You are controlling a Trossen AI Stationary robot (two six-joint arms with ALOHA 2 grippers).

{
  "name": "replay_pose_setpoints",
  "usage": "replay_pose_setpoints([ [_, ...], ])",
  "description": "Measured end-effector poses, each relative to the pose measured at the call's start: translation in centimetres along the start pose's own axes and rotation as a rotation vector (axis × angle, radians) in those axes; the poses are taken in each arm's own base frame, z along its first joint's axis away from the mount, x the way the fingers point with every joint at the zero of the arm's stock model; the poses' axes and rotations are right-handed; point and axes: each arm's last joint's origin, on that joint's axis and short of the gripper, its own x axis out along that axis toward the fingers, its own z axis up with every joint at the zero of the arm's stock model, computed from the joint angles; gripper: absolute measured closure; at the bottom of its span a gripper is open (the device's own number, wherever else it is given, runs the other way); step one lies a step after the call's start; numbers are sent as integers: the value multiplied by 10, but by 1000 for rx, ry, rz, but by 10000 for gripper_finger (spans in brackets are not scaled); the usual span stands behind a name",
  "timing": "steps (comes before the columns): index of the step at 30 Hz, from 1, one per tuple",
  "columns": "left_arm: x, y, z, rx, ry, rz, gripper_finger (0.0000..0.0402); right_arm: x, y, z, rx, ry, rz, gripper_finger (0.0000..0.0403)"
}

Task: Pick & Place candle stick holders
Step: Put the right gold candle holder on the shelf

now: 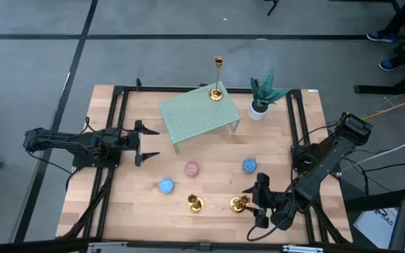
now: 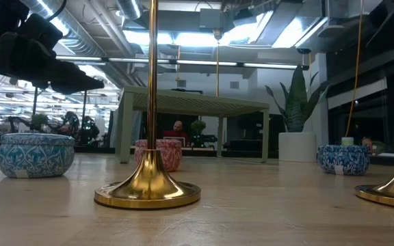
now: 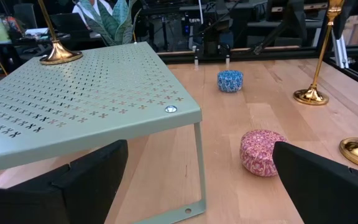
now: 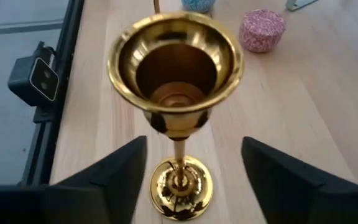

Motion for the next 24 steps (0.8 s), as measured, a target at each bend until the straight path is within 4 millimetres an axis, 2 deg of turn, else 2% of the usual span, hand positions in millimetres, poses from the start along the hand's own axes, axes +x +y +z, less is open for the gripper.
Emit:
replay_pose_setpoints([
  [7, 0, 0, 0, 0, 0, 0, 1, 0, 2, 3, -77, -25, 22, 233],
  [16, 0, 0, 0, 0, 0, 0, 1, 9, -4, 11, -66, -6, 28, 292],
  [22, 0, 0, 0, 0, 0, 0, 2, 9, -4, 11, -65, 1, 37, 370],
  [24, 0, 0, 0, 0, 0, 0, 2, 9, -4, 11, -66, 4, 42, 382],
])
